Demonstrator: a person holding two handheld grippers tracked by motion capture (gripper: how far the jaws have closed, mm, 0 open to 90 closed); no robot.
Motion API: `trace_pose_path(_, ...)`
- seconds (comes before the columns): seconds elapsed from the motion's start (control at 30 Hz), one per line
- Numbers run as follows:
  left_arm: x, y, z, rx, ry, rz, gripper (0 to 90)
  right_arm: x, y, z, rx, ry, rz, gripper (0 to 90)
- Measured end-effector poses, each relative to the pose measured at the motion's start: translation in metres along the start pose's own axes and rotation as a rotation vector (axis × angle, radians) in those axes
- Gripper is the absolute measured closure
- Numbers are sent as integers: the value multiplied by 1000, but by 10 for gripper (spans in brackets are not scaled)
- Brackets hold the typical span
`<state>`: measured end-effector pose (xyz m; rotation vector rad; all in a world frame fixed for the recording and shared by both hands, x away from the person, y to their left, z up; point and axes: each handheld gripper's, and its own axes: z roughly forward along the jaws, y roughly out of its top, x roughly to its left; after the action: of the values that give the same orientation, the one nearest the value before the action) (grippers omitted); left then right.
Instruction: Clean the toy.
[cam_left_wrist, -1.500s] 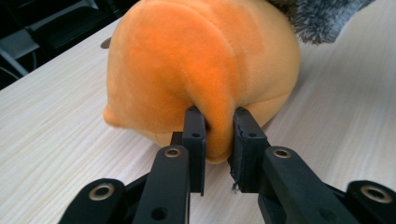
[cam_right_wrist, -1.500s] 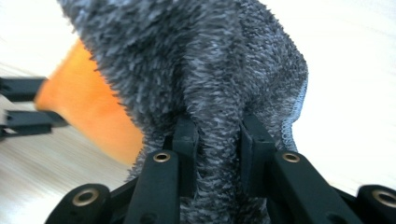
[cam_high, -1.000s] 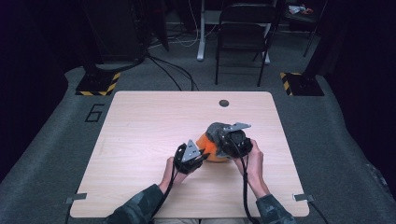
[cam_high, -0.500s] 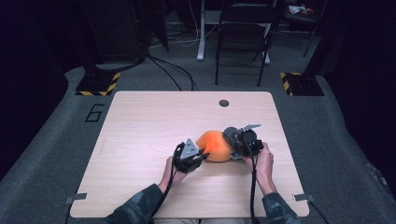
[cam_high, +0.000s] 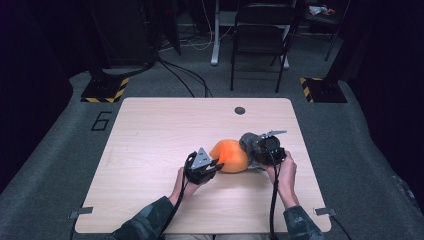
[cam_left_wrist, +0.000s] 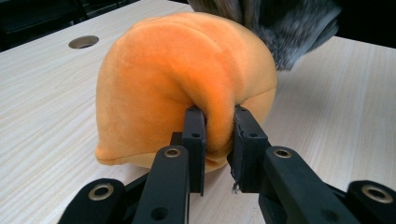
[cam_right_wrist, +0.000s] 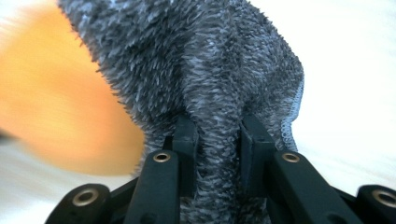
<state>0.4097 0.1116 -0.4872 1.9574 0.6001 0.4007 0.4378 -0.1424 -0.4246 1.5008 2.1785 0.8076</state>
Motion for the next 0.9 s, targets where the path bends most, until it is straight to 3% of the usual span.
trace_pose_path(0.07, -1, 0, 0, 0, -3, 3, 774, 11, 4, -10, -39, 32, -13, 715)
trace_pose_path(0.23, -2, 0, 0, -5, 1, 2, 773, 46, 10, -21, -94, 98, -114, 714)
trace_pose_path(0.3, -2, 1, 1, -5, 1, 3, 774, 59, 10, -21, -86, 100, -142, 714)
trace_pose_path(0.37, -2, 0, 0, 1, -2, 0, 774, 63, 9, -16, -81, 69, -169, 715)
trace_pose_path(0.8, -1, -1, 1, 1, -5, -3, 773, 27, 1, 0, 0, 36, -80, 714)
trace_pose_path(0.9, 0, -1, 1, 0, -2, -1, 773, 16, -1, 6, 25, 5, -62, 714)
